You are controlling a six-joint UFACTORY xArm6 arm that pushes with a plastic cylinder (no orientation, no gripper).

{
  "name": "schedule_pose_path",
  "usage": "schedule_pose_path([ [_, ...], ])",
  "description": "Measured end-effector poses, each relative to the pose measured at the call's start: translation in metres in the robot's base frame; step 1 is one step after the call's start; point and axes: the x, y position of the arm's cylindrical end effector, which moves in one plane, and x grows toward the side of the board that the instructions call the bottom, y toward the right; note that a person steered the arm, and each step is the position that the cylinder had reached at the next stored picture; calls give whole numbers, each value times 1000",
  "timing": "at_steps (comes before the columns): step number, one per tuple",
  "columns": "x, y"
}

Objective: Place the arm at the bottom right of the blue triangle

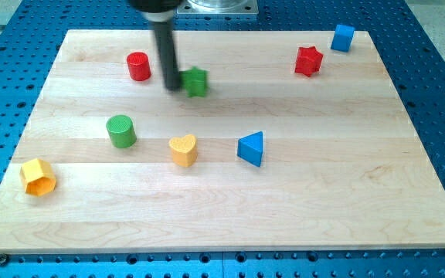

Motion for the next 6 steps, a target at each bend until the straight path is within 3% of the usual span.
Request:
schedule_pose_path([
  [1, 1, 64],
  [2, 32, 8],
  [3, 84, 20],
  [5, 95, 160],
  [6, 154, 199],
])
